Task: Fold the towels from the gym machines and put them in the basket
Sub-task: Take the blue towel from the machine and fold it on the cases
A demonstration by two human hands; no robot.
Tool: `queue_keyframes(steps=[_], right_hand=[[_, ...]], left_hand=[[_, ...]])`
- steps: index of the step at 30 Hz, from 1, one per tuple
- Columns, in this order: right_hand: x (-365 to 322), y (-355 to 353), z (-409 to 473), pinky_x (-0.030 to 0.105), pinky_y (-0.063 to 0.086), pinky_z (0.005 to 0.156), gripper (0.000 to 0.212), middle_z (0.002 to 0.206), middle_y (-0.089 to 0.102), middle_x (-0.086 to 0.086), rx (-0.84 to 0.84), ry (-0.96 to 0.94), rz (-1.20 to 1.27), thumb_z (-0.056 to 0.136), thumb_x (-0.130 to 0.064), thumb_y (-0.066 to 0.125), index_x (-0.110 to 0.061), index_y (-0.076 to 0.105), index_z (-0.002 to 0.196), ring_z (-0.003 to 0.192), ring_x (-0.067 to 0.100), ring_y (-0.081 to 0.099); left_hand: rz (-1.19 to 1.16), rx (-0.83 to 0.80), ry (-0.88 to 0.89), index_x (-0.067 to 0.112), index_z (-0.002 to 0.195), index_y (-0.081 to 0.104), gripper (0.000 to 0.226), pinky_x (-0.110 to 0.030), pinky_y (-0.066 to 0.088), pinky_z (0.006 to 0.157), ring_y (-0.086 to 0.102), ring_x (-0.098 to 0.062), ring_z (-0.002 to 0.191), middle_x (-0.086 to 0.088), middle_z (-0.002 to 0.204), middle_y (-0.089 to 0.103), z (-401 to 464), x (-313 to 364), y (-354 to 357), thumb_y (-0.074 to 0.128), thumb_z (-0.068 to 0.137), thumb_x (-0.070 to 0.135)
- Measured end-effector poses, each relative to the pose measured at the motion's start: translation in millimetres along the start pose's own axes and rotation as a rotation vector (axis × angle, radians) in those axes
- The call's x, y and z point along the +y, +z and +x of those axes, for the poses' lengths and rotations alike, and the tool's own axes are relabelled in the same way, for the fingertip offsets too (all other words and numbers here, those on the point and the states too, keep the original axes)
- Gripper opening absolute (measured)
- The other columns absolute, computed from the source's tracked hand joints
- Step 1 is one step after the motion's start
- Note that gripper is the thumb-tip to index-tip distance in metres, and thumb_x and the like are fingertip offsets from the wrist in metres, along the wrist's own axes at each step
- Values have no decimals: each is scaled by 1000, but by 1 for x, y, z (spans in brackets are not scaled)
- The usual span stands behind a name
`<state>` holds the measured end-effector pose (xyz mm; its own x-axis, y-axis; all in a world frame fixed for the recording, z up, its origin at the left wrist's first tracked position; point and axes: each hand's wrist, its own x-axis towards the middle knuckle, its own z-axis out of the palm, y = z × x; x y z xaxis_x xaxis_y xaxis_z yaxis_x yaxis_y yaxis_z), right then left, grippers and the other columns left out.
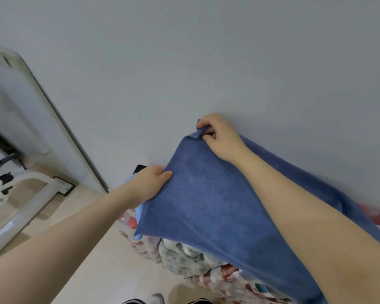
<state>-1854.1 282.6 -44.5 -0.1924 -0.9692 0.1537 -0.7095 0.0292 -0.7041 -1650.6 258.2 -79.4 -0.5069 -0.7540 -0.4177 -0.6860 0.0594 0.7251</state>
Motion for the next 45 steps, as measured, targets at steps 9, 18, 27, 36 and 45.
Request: queue_keyframes(steps=[9,18,27,36,45], right_hand=[[6,18,-60,15,25,100,35,154,20,-4,-50,155,-132,94,-9,44,-17,53,126,134,13,35],[71,-64,-232,27,24,109,30,138,47,14,524,629,-258,89,-3,49,-6,62,115,131,26,39],[140,-137,-325,45,28,108,49,141,37,19,445,1266,-363,90,-35,51,-9,44,131,131,39,30],[180,-204,-318,38,50,66,25,69,61,12,364,795,-100,90,-17,51,-10,48,66,60,21,55],[187,-208,-319,29,23,48,47,48,31,1,-232,683,-309,82,-22,61,-16,29,48,46,15,31]], left_hand=[[391,163,400,8,127,48,38,-27,29,100,42,-28,121,-11,131,46,17,-4,14,48,90,12],[466,-307,1022,7,118,57,31,-16,23,97,42,-26,121,-9,125,51,-6,90,143,48,89,14],[533,-306,1267,11,84,68,48,-36,47,73,52,-25,77,-6,91,61,-50,141,263,38,77,49],[946,-196,906,15,96,44,50,-32,33,55,40,-17,69,-3,100,47,-91,188,339,49,80,62],[1004,-312,808,13,80,51,24,-29,33,59,42,-19,67,-3,80,55,-99,204,349,45,91,34]])
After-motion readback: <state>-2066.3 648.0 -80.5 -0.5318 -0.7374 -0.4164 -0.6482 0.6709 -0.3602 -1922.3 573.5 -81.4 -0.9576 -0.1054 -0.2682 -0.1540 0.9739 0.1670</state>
